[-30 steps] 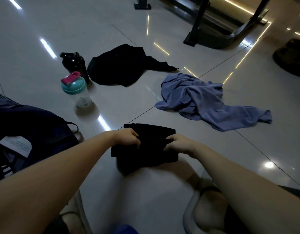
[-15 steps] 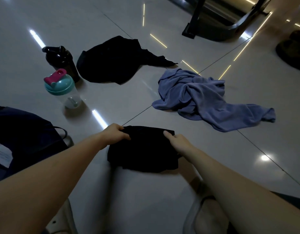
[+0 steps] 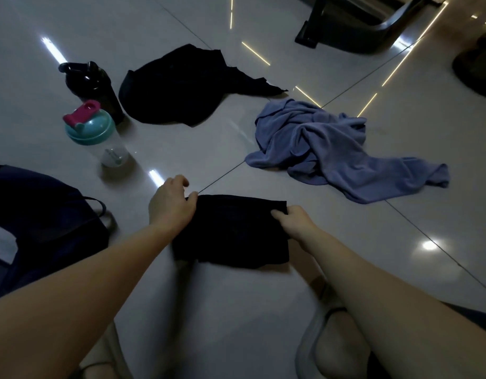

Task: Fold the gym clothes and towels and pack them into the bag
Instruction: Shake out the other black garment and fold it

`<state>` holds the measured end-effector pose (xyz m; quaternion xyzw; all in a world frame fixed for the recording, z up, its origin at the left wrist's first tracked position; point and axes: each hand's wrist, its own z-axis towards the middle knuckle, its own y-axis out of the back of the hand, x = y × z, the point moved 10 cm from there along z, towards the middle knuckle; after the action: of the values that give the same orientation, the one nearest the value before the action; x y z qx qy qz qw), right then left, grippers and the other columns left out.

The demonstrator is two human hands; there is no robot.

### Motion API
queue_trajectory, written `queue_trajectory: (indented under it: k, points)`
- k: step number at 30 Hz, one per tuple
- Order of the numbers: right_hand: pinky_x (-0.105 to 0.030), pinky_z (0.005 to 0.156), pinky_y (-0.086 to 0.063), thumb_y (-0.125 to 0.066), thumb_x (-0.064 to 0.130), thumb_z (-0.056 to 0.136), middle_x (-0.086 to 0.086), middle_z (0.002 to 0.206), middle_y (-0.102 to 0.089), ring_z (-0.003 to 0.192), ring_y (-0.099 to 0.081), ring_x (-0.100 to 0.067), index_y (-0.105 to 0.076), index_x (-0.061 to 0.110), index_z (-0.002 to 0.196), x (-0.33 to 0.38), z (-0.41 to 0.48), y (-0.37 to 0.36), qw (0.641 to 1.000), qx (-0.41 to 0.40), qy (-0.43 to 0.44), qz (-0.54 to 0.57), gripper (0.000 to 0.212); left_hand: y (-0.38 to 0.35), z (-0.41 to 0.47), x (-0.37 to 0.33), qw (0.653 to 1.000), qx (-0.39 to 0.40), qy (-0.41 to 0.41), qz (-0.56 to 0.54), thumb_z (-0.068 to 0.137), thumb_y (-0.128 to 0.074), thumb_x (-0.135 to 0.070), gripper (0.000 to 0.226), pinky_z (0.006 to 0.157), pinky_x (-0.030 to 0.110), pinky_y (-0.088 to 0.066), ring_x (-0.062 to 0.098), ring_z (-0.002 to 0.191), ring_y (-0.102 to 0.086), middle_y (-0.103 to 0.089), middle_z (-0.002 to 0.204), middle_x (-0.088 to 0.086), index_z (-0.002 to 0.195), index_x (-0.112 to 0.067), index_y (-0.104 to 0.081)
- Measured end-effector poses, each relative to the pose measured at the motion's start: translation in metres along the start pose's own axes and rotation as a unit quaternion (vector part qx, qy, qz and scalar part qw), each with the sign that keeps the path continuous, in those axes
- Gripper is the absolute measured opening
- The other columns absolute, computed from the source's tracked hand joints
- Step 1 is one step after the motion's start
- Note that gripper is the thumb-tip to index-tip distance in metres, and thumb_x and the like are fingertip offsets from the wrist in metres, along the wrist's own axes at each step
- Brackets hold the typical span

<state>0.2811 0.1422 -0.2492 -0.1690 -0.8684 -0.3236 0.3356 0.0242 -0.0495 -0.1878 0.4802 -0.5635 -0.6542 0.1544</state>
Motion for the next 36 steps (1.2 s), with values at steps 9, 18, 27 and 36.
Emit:
queue_trajectory:
  k: [9, 18, 27, 36]
  points:
    - [-0.033, 0.066, -0.038, -0.052, 0.038, 0.102, -0.012, 0.079, -0.059, 0.080, -0.062, -0.033, -0.056, 0.010, 0.076, -0.003, 0.019, 0.001, 0.991, -0.020, 0.013, -0.131, 0.039, -0.086, -0.062, -0.072, 0.929, 0.126, -0.299, 0.177, 0.096, -0.017, -0.072, 0.078, 0.126, 0.046, -0.007, 0.024, 0.155, -0.011, -0.018, 0.168, 0.005, 0.160, -0.028, -0.023]
    - [-0.041, 0.076, -0.047, -0.035, 0.052, 0.106, -0.021, 0.103, -0.070, 0.099, -0.065, -0.041, -0.068, 0.003, 0.098, 0.010, 0.011, 0.010, 0.920, -0.122, 0.043, -0.369, 0.059, -0.105, -0.053, -0.056, 0.939, 0.104, -0.265, 0.195, 0.099, -0.021, -0.064, 0.070, 0.126, 0.046, -0.010, 0.026, 0.154, -0.018, -0.028, 0.165, 0.008, 0.159, -0.028, -0.030]
    - [-0.036, 0.066, -0.037, -0.044, 0.057, 0.101, -0.013, 0.101, -0.069, 0.094, -0.065, -0.036, -0.064, 0.011, 0.101, 0.031, 0.023, 0.024, 0.877, -0.155, 0.059, -0.451, 0.050, -0.116, -0.047, -0.054, 0.945, 0.103, -0.214, 0.227, 0.098, -0.018, -0.066, 0.077, 0.125, 0.049, -0.008, 0.034, 0.155, -0.009, -0.012, 0.168, 0.016, 0.163, -0.024, -0.010]
    - [-0.048, 0.108, -0.044, -0.056, 0.033, 0.091, -0.015, 0.154, -0.045, 0.138, -0.046, -0.035, -0.047, 0.014, 0.148, 0.041, -0.043, -0.071, 0.803, -0.038, 0.312, -0.507, 0.061, -0.113, -0.055, -0.045, 0.949, 0.130, -0.122, 0.261, 0.099, -0.005, -0.067, 0.079, 0.125, 0.048, 0.006, 0.034, 0.155, 0.008, 0.008, 0.169, 0.015, 0.160, -0.020, 0.014]
